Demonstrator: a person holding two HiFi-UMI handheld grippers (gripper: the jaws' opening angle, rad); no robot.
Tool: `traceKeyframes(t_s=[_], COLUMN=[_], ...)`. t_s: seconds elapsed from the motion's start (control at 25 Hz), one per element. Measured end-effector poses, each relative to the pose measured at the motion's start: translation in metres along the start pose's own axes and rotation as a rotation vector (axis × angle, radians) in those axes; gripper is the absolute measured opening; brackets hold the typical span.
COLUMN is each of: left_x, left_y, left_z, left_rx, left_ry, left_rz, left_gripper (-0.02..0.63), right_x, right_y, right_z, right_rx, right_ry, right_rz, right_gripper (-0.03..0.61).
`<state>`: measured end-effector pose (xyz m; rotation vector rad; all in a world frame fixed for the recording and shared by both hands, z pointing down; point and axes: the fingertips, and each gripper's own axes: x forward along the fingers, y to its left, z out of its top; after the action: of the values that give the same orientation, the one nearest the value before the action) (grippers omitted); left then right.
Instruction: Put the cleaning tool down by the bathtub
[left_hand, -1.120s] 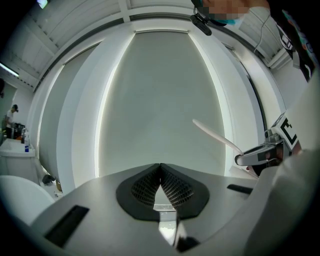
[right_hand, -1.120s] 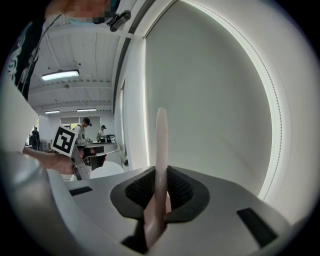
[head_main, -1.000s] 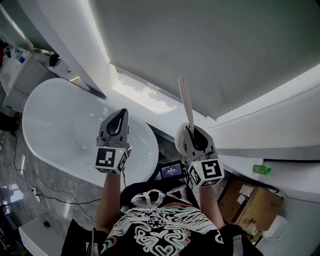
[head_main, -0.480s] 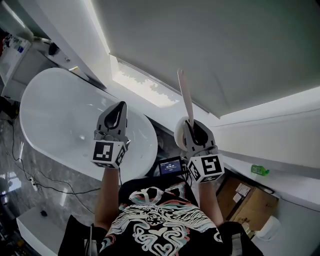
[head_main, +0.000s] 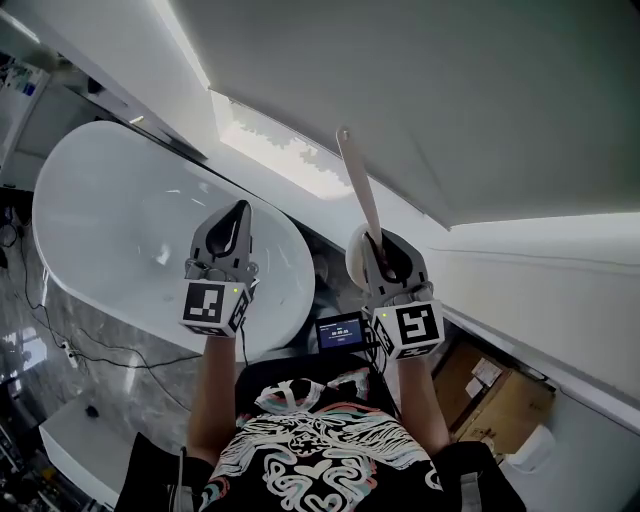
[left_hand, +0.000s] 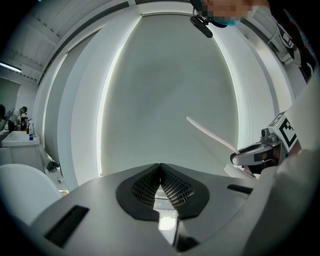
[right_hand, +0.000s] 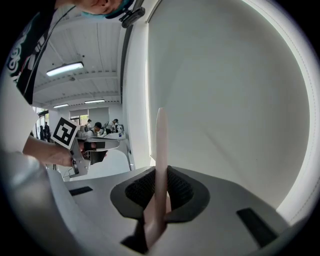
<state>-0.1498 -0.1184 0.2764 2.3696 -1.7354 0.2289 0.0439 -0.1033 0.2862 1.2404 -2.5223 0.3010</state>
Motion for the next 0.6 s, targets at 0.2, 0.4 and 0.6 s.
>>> traceKeyframes(t_s=[0.2,0.4,0.6], left_x=[0.025,0.042,0.057], left_y=[0.002,0.004,0.01], left_z=[-0.024,-0.047,-0.066], left_rx=[0.002,-0.007,-0.011], left_ry=[0.039,0.087,0.115], left_rz=[-0.004,-0.008,-0.016], left_gripper=[0.017,0.017,0.017], right_x=[0.026,0.046,0.068], right_y=[-0.015,-0.024,-0.026], right_z=[-0.023,-0.045,-0.062], right_rx=[-0.014,-0.016,-0.031], right_ry=[0.037,0.083,0.118], right_rz=[0.012,0.025,0.041], right_gripper=[0.071,0.071,0.071])
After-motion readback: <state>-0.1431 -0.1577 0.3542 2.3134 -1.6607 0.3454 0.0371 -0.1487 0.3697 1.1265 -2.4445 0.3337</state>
